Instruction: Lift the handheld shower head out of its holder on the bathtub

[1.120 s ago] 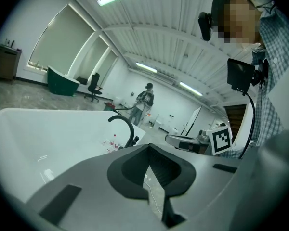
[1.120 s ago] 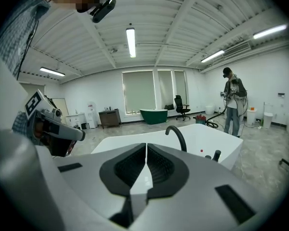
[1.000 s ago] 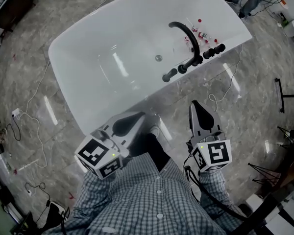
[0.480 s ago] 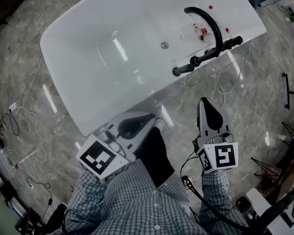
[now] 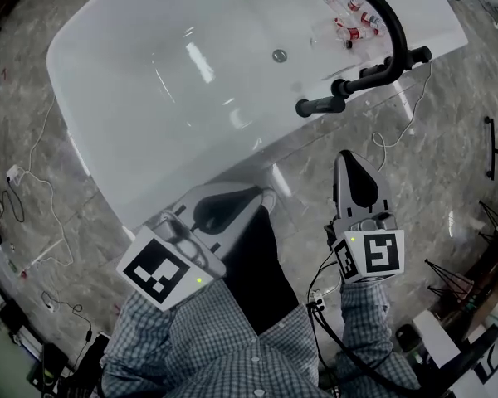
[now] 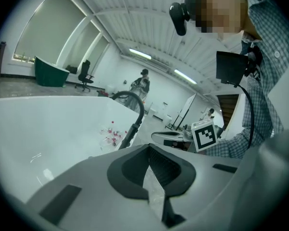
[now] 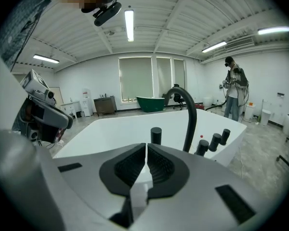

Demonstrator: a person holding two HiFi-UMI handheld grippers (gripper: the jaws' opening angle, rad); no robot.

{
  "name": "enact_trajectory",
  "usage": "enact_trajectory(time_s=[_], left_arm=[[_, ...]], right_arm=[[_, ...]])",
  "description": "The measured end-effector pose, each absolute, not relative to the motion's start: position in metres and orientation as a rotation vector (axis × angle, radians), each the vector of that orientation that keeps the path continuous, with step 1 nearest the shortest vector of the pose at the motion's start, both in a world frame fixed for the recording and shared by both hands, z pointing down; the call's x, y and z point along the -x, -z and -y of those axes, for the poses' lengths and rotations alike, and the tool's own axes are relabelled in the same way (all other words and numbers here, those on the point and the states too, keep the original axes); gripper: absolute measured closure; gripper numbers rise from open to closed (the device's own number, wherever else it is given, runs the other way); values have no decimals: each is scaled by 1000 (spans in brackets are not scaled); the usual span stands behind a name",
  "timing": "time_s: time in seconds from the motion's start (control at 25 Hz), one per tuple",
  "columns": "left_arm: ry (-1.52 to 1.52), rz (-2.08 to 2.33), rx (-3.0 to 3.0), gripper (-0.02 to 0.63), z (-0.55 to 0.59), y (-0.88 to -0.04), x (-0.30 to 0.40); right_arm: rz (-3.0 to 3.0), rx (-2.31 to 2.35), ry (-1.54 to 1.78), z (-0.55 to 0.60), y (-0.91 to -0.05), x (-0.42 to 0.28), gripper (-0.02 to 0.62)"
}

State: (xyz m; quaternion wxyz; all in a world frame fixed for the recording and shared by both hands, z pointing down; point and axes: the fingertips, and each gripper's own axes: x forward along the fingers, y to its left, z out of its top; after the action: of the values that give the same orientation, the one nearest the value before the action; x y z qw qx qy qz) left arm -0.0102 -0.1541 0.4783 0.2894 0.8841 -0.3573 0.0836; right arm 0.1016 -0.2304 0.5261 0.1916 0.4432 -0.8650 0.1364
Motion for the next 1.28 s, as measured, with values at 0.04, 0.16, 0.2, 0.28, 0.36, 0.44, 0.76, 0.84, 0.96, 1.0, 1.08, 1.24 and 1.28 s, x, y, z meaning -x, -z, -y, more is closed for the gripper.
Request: enact_trajectory(time_s=[0.04,0.16,0.2,0.28,0.36,0.44,0.76,0.84,0.96,1.0,1.08,1.24,1.28], left_arm=[[-233,947,-2361,606,154,-484,9],[-242,943,-2346,607,156,-502,10],[-241,950,-2337,607,157,-508,11],[-235,968,-2316,607,160,-519,14],[-228,980,-2299,607,162,-528,17],[-233,981,-2296,607,163,-534,17],[-230,966,-2282,607,171,-550,17],[-224,963,-2286,607,174,-553,17],[-231,966,-2283,607,178,-558,17],[-233,965,-2277,607,179,-560,18],[-238,963,-2268,607,179,-563,20],[-253,972,-2247,606,180,-572,25],[-250,977,-2239,607,181,-575,26]], right_arm=[[2420,-1241,-387,232,-534,-102,577],[2397,-1216,-407,236,-559,-101,576],[2389,-1207,-416,237,-568,-101,576],[2377,-1197,-426,241,-585,-100,575],[2365,-1190,-427,244,-601,-99,575],[2349,-1179,-425,248,-615,-98,575],[2298,-1131,-431,262,-656,-93,575],[2292,-1124,-440,265,-665,-91,575],[2277,-1119,-456,271,-681,-89,575],[2271,-1120,-461,273,-685,-89,575],[2263,-1127,-476,277,-692,-88,575],[2255,-1135,-513,283,-706,-83,572],[2255,-1131,-528,283,-709,-81,552]])
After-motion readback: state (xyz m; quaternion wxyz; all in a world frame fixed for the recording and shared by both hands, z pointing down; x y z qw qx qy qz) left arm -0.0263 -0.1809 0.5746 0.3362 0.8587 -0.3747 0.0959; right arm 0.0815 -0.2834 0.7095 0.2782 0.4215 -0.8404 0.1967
